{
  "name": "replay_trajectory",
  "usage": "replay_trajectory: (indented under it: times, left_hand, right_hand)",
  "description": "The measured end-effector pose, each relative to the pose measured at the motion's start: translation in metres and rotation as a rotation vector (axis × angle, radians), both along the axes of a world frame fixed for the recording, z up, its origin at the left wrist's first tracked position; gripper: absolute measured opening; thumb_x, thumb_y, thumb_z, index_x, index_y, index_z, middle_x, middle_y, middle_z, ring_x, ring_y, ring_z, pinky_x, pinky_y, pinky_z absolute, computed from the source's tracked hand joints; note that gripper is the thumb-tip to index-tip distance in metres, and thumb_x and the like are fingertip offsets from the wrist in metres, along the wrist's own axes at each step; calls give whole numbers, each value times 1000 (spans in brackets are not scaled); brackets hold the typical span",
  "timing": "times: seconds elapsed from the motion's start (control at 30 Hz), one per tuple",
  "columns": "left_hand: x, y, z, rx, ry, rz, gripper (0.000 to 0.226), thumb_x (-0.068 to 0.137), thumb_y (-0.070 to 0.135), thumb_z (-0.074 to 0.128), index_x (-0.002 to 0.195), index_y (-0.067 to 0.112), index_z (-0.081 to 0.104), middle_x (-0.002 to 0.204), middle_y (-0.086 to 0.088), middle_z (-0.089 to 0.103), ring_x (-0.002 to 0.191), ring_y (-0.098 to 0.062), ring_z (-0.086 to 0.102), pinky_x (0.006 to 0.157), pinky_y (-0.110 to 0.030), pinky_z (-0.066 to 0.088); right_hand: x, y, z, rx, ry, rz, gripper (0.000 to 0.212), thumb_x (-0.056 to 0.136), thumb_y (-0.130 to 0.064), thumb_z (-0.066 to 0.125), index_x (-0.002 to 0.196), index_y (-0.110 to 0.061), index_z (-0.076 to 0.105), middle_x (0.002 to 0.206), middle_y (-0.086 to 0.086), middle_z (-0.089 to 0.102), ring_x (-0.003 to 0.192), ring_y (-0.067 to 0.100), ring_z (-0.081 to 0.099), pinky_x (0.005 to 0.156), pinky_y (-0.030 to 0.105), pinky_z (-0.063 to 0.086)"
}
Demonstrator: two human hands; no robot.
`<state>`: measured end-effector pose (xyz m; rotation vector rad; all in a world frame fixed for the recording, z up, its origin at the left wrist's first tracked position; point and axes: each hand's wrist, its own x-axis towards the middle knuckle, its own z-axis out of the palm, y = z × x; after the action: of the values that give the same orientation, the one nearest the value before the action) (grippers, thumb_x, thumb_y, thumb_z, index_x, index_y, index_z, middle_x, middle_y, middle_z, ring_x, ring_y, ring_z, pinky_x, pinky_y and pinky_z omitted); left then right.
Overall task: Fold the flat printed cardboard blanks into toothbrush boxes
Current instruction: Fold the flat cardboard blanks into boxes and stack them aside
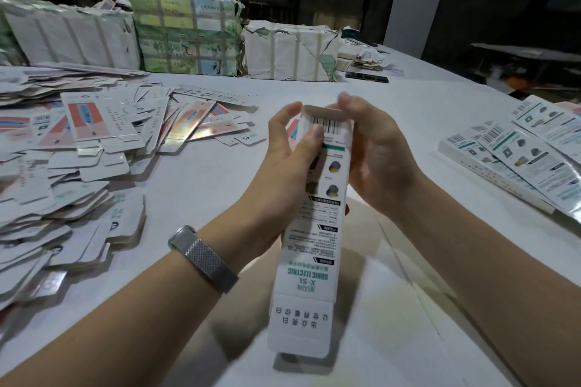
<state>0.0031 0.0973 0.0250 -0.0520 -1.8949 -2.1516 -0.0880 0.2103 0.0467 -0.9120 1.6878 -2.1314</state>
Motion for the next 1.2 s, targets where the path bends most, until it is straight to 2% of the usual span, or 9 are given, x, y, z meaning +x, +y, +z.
replay_trajectory:
  times: [0.13,0.3,0.37,0.47,0.63,0.83,0.97,1.07,1.2]
  left_hand:
    - [-2,-1,-2,-100,50,3,32,102,46,42,129,60,32,78,-1,72,70,-24,70,73,-60,59]
    - [-2,-2,-2,-129,91,-25,36,98,47,43,130,60,35,81,-2,72,75,-27,70,73,-65,57]
    - [-2,-2,-1,-121,104,-30,38,97,46,44,129,63,34,81,-3,71,75,-27,69,73,-63,58]
    - [-1,-2,0,-131,132,-47,45,96,45,44,129,71,27,84,1,70,75,-22,70,73,-52,60]
    - [1,-4,1,-156,167,-82,48,104,38,41,137,68,21,92,4,66,79,-17,69,77,-48,58]
    - [3,-4,3,-165,197,-108,50,98,42,41,135,70,22,101,0,66,82,-19,71,68,-37,58]
    - [3,-3,2,-116,193,-106,43,103,36,40,136,60,27,90,-3,69,74,-24,69,63,-40,57]
    - [5,-3,2,-80,183,-121,38,103,36,41,136,54,31,89,-8,68,69,-27,69,57,-39,56]
    - [5,-3,2,-36,160,-148,33,104,35,42,130,53,37,86,-8,68,71,-28,68,58,-39,56]
  right_hand:
    - [0,-1,-1,-36,-3,-16,5,82,-15,64,86,-12,62,81,6,61,84,33,56,70,37,51]
    - [1,-1,0,-48,74,-71,5,82,-8,65,81,-11,69,79,11,64,78,32,60,68,37,54]
    - [1,-1,1,-65,92,-96,7,82,-8,65,77,-11,69,76,10,64,77,33,60,68,40,53]
    - [1,1,3,-77,91,-98,8,82,-10,66,75,-13,70,77,10,65,78,31,61,72,40,53]
    - [4,4,11,-46,121,-102,16,90,-5,62,76,-11,68,73,5,66,76,27,63,65,31,55]
    - [9,6,18,-47,209,-161,11,86,-11,62,77,-13,68,69,0,68,71,20,66,61,28,53]
    - [6,9,20,-11,177,-100,13,91,-6,60,80,-8,66,70,2,68,72,21,66,62,27,55]
    - [2,12,22,24,201,-51,14,92,-11,60,80,-10,67,74,3,68,76,21,67,66,26,55]
    - [-4,18,26,55,199,39,12,87,-17,60,80,-9,67,76,1,69,79,20,68,65,27,54]
